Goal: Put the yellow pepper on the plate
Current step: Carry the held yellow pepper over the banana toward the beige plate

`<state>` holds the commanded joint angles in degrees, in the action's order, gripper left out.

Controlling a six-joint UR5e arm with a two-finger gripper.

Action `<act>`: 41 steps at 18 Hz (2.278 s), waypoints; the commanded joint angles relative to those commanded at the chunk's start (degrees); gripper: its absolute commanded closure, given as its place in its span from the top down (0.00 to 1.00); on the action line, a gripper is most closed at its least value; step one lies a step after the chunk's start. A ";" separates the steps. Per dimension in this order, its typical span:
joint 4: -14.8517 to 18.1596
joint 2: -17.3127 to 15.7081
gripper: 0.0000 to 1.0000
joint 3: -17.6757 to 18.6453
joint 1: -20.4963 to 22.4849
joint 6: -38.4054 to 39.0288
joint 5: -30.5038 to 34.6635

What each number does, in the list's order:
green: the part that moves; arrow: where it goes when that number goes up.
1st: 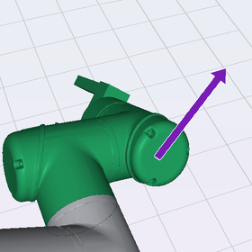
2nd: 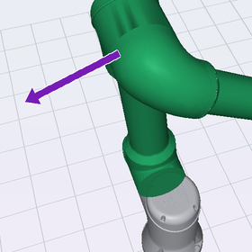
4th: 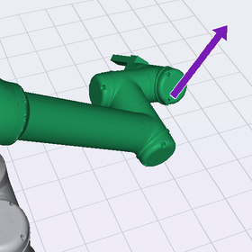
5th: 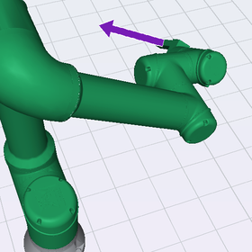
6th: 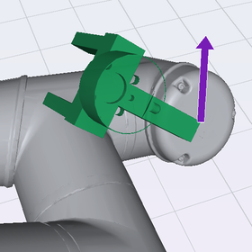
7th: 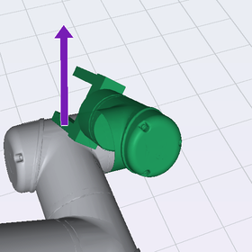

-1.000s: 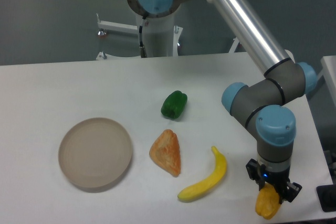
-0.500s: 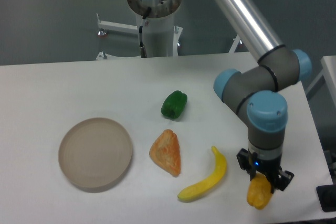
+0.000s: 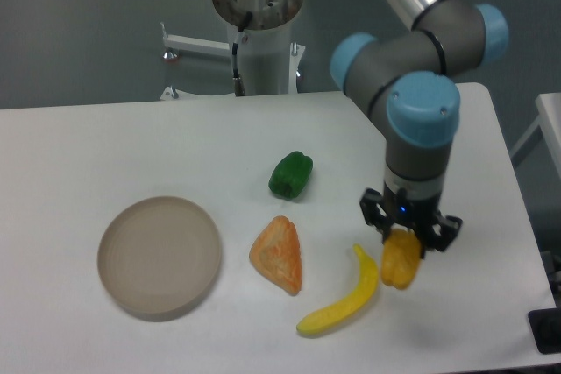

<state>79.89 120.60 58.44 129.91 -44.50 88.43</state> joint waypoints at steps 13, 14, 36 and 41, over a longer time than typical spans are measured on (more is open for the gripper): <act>-1.75 -2.47 0.57 9.30 -13.80 29.64 -3.44; -3.76 -2.65 0.57 10.80 -14.15 29.73 -4.05; -23.38 0.60 0.56 26.55 -25.05 31.67 -3.44; -23.38 0.78 0.57 26.64 -25.32 31.58 -3.35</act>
<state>56.51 121.38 85.08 104.59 -12.92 85.08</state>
